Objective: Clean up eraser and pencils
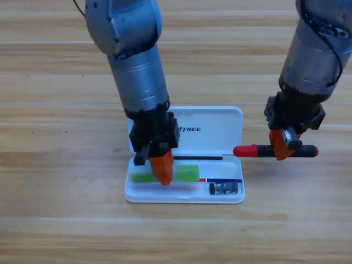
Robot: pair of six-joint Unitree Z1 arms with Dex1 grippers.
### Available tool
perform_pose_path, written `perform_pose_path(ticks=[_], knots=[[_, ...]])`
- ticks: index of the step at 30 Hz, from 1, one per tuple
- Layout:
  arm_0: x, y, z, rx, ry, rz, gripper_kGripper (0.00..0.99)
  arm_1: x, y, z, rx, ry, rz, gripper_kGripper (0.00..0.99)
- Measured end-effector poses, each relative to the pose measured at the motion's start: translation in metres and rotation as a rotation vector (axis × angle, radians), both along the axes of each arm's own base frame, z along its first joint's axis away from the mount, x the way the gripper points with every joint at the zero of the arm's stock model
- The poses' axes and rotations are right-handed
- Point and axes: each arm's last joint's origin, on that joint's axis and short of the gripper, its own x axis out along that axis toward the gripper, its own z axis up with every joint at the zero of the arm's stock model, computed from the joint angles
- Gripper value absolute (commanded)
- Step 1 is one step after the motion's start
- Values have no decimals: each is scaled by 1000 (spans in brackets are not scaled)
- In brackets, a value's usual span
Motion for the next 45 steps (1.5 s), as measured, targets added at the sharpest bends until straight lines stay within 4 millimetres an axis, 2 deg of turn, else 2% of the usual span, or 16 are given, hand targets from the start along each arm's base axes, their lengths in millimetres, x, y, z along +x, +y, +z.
perform_pose_path(ticks=[11, 44, 45], knots=[[3, -3, -10, 14, 15, 0, 0, 0, 1, 2, 5, -5, -1, 0], [2, -5, -9, 8, 9, -4, 0, 0, 2, 3, 5, -11, -1, 0], [2, -5, -9, 7, 11, -4, 72, 0, 2, 3, 5, -11, -1, 0]])
